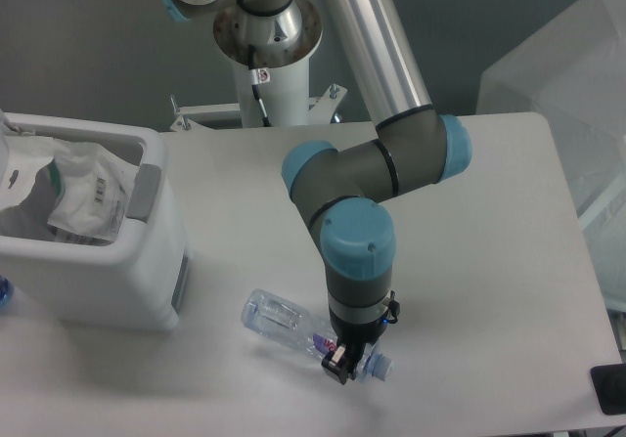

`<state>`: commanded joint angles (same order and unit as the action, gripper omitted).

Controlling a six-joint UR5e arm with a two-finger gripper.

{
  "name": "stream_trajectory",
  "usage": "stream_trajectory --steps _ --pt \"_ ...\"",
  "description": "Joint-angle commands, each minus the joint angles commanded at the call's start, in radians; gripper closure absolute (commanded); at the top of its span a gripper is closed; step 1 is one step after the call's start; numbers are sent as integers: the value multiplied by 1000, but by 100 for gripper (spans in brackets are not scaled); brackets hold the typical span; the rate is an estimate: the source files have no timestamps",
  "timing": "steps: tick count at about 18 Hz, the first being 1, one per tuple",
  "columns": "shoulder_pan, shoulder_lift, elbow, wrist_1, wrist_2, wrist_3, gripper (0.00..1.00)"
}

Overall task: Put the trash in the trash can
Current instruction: 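Lift the bottle and carry it over the trash bin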

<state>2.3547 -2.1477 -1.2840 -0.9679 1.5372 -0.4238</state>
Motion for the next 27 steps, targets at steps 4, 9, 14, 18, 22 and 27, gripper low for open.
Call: stream_trajectory --steps 4,9,14,18,22,27 --pt "-11 43 38 8 -66 124 49" --pt "-18 91 94 52 -150 259 49" --pt "-20 158 127 86 -247 318 49" --pt "-21 227 129 86 -343 344 49" --pt "-40 285 123 87 -439 373 49" --pt "-136 336 107 89 -465 425 49"
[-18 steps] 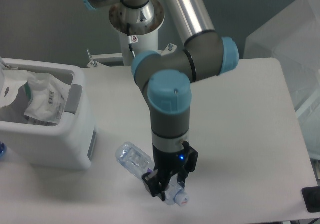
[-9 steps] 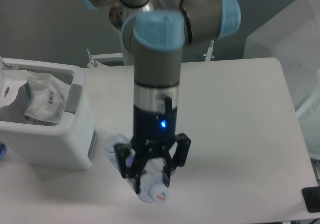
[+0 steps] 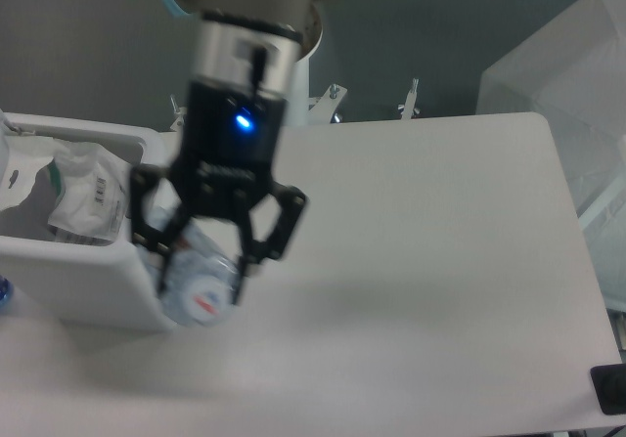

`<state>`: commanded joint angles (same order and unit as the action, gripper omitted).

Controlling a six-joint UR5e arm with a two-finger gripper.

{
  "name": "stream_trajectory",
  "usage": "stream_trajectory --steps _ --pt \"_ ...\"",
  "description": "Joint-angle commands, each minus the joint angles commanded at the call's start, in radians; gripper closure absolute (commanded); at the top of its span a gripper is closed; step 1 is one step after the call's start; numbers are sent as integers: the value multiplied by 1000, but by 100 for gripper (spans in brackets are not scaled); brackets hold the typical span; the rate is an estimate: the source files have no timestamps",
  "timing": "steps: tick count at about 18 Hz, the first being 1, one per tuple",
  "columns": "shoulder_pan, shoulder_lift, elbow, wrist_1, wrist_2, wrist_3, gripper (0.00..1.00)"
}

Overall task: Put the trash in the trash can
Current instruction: 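Lift the bottle and carry it over the trash bin, then lower the bottle into the bin and open the gripper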

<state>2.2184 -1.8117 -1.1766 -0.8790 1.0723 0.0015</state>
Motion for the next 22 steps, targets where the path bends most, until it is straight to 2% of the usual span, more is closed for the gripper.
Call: stream_trajectory --steps 6,13,17,19,22 --pt "-84 35 -50 40 0 14 49" --pt "-117 117 -242 41 2 101 48" --pt "-124 127 -297 43 2 107 48" --pt "-124 118 -301 44 2 107 48" --pt "-129 104 -317 103 5 107 48"
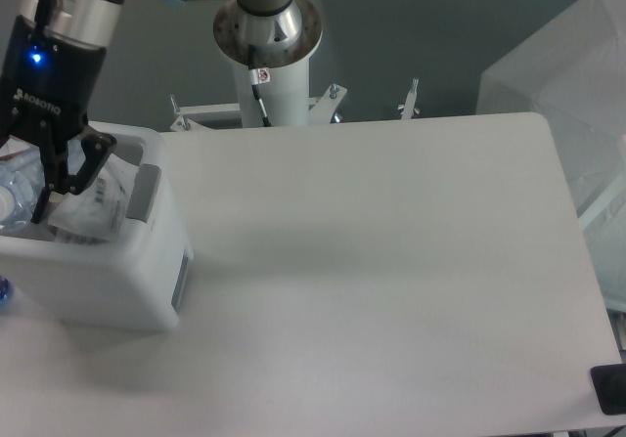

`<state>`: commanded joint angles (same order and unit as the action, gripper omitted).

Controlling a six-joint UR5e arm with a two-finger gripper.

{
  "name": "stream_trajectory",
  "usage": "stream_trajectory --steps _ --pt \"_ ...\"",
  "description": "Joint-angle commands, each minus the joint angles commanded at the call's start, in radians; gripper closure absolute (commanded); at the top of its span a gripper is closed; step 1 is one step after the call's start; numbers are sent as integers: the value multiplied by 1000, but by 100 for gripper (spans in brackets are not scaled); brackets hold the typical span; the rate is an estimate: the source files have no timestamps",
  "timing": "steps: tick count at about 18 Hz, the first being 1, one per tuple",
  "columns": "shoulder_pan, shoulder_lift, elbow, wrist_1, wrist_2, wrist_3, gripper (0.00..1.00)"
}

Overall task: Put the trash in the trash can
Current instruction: 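Lower the bottle into the bin and open the gripper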

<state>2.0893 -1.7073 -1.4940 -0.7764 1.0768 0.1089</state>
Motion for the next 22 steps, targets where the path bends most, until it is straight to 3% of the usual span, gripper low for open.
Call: stream_trajectory --steps 3,7,11,13,22 --pt "-2 -17 -6 8 2 0 47" --pt "-2 -15 -12 9 2 0 38" --pt "-5 -6 -12 9 3 0 17" --pt "-5 1 -12 9 3 0 0" --pt "17 17 -17 6 5 -2 0"
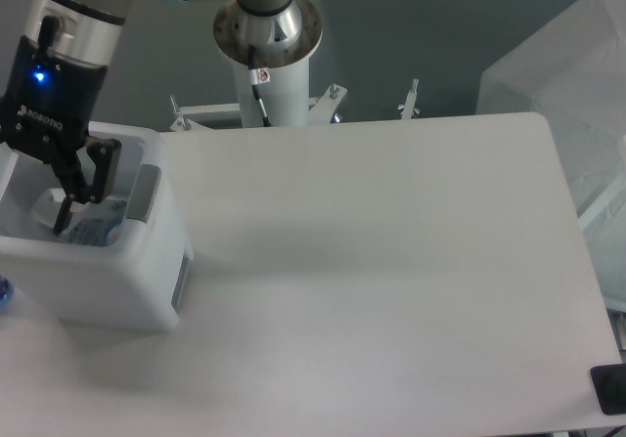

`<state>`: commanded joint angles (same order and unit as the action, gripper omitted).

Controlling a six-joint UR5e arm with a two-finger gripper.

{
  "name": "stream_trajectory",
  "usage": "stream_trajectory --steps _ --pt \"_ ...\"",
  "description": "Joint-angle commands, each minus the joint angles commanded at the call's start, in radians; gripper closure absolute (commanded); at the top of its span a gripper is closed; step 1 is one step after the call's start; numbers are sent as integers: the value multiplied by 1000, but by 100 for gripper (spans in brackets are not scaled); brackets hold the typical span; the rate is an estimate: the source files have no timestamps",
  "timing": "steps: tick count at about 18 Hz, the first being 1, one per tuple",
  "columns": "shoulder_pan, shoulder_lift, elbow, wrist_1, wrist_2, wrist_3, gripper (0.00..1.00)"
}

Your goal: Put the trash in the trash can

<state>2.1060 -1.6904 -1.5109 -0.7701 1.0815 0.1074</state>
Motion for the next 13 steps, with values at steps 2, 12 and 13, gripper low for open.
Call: stream_trajectory --steps 2,12,13 --pt "60 2 -8 0 0 0 0" --pt "368 -12 -69 -3 28 150 0" --pt "391 -14 -93 -3 28 202 0"
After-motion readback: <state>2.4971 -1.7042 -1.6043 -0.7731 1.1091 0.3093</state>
